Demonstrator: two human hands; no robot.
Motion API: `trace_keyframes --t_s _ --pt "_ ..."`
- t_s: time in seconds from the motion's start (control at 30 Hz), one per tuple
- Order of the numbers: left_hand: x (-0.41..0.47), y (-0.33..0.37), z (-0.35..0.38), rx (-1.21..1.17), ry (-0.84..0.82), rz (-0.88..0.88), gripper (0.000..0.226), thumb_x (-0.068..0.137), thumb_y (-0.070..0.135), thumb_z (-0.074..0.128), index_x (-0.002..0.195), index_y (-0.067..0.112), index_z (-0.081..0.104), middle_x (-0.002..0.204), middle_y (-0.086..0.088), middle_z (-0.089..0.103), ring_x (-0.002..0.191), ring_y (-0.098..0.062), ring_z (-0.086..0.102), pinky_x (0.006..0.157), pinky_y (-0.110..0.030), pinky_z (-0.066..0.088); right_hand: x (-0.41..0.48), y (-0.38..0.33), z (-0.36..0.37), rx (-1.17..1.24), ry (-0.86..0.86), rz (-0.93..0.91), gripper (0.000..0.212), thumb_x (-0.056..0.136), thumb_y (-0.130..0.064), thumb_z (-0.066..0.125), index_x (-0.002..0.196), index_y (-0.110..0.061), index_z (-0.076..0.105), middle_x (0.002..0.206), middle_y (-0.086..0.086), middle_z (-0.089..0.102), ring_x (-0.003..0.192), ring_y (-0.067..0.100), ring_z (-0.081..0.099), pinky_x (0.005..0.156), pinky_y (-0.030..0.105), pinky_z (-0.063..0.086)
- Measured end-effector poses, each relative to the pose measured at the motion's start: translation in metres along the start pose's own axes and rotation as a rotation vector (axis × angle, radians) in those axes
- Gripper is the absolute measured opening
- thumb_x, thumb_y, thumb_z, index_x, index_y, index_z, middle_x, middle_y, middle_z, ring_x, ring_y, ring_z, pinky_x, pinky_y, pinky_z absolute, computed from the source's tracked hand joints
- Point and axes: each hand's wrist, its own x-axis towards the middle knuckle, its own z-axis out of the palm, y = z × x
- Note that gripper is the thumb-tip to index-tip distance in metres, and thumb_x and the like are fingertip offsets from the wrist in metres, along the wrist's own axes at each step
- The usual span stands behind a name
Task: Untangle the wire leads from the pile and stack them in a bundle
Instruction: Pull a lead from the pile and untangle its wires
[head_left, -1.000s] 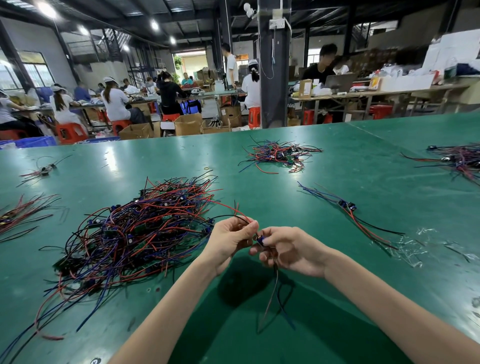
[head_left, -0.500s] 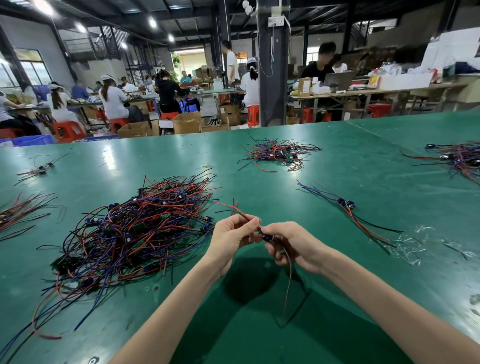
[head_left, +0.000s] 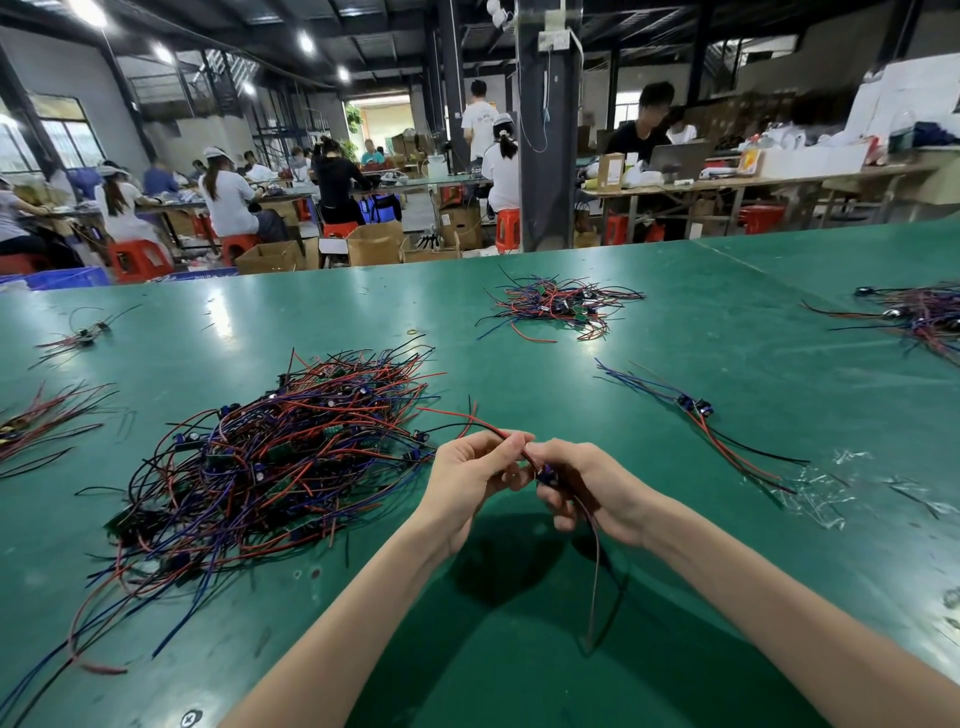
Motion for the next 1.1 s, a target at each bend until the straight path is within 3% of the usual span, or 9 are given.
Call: trace_keyframes --t_s 0.1,0.23,0.37,0.53,0.7,0.83,0.97,1.1 --pt "0.0 -0.001 0.001 -0.009 -0.004 -0.003 0.012 0.077 0.016 0.067 0.079 0.007 0.074 0.066 -0.006 0.059 0.054 -0.009 0.051 0.065 -0.022 0.055 -0.001 0.0 0.0 -0.036 -0.005 -0.031 0.026 0.093 -0.021 0.047 0.084 -0.004 0.064 0.053 0.002 0.051 0.043 0.012 0.039 0.043 0.022 0.039" --pt "-0.002 0.0 0.001 0.012 0.006 0.002 0.014 0.07 0.022 0.07 0.076 0.01 0.075 0.074 -0.012 0.058 0.061 -0.014 0.054 0.072 -0.027 0.052 -0.003 -0.001 0.001 -0.015 -0.003 -0.059 0.04 0.093 -0.017 0.045 0.065 -0.012 0.072 0.058 0.007 0.058 0.044 0.013 0.046 0.046 0.023 0.045" --pt "-0.001 -0.001 0.002 0.025 0.036 0.011 0.008 0.081 0.011 0.068 0.077 0.008 0.074 0.068 -0.006 0.06 0.055 -0.011 0.048 0.07 -0.029 0.044 -0.003 0.0 0.001 -0.006 0.057 -0.078 0.031 0.091 -0.016 0.046 0.07 -0.006 0.067 0.058 0.008 0.058 0.044 0.013 0.047 0.045 0.023 0.045" --pt "-0.002 -0.003 0.004 0.089 0.073 0.039 0.011 0.085 0.005 0.066 0.078 0.009 0.074 0.065 -0.003 0.061 0.051 -0.006 0.043 0.055 -0.016 0.038 -0.001 0.002 0.001 -0.073 0.183 -0.163 0.033 0.085 -0.009 0.051 0.057 -0.005 0.067 0.049 0.008 0.056 0.036 0.014 0.042 0.04 0.02 0.039" --pt "-0.002 -0.009 0.005 0.308 0.125 0.2 0.01 0.082 0.003 0.07 0.075 0.008 0.074 0.069 -0.009 0.064 0.051 -0.002 0.047 0.055 -0.014 0.04 0.001 0.006 0.0 -0.231 0.275 -0.228 0.033 0.08 -0.007 0.053 0.049 -0.008 0.066 0.042 0.008 0.053 0.034 0.013 0.036 0.036 0.018 0.032" --pt "-0.001 -0.014 0.004 0.552 0.148 0.382 0.005 0.081 0.004 0.072 0.078 0.003 0.075 0.07 0.005 0.068 0.06 0.005 0.057 0.064 -0.012 0.045 0.003 0.009 -0.001 -0.316 0.31 -0.221 0.032 0.08 -0.011 0.054 0.05 -0.01 0.067 0.043 0.007 0.054 0.035 0.012 0.037 0.037 0.018 0.032" --pt "0.003 -0.014 0.007 0.358 0.17 0.206 0.012 0.086 0.011 0.068 0.075 0.01 0.073 0.065 0.003 0.066 0.054 -0.002 0.051 0.053 -0.016 0.042 0.004 0.005 -0.003 -0.266 0.292 -0.245 0.035 0.08 -0.008 0.053 0.048 -0.009 0.066 0.043 0.008 0.054 0.035 0.014 0.037 0.036 0.018 0.033" --pt "0.004 -0.012 0.005 0.108 0.198 0.057 0.016 0.089 0.013 0.064 0.077 0.012 0.073 0.065 0.003 0.069 0.054 -0.003 0.054 0.054 -0.014 0.043 0.003 0.003 -0.005 -0.238 0.262 -0.242 0.035 0.081 -0.007 0.052 0.049 -0.007 0.067 0.043 0.009 0.053 0.034 0.014 0.036 0.036 0.018 0.033"
